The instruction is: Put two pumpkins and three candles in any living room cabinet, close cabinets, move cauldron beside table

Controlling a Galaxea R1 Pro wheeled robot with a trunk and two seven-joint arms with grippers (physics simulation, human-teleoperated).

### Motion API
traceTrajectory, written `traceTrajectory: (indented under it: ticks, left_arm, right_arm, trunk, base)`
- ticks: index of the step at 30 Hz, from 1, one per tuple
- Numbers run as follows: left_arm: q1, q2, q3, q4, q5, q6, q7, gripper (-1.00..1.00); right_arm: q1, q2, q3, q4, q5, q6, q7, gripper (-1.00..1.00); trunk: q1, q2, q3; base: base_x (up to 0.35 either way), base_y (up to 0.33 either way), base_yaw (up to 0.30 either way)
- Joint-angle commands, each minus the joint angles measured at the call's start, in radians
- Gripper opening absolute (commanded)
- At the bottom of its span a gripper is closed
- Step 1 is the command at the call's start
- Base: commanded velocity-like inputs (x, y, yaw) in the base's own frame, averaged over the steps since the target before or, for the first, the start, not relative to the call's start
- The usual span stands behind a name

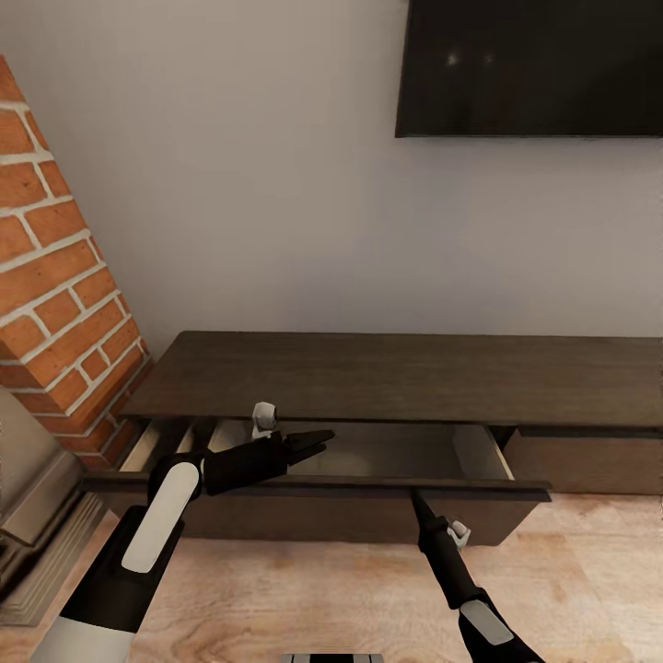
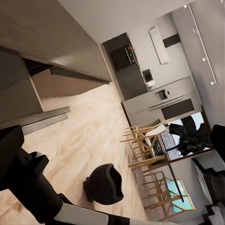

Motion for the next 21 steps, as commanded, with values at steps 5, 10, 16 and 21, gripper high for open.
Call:
traceTrajectory:
  ticks: [5,10,16,21]
  left_arm:
    - [0.000,0.001,0.000,0.000,-0.003,0.002,-0.005,1.00]
    - [0.000,0.001,0.000,0.000,-0.003,0.002,-0.005,1.00]
    - [0.000,0.001,0.000,0.000,-0.003,0.002,-0.005,1.00]
    - [0.000,0.001,0.000,0.000,-0.003,0.002,-0.004,1.00]
  right_arm:
    - [-0.001,0.000,-0.011,-0.002,-0.010,0.007,0.095,-1.00]
    - [-0.001,0.000,-0.011,-0.002,-0.010,0.007,0.095,-1.00]
    - [-0.001,0.000,-0.011,-0.002,-0.010,0.007,0.095,-1.00]
    - [-0.001,0.000,-0.011,-0.002,-0.010,0.007,0.095,-1.00]
  trunk:
    - [-0.001,0.000,-0.001]
    - [-0.001,0.000,-0.001]
    - [-0.001,0.000,-0.001]
    - [-0.001,0.000,-0.001]
  base:
    - [-0.053,0.000,0.000]
    - [-0.006,0.000,0.000]
    - [0.000,0.000,0.000]
    - [-0.014,0.000,0.000]
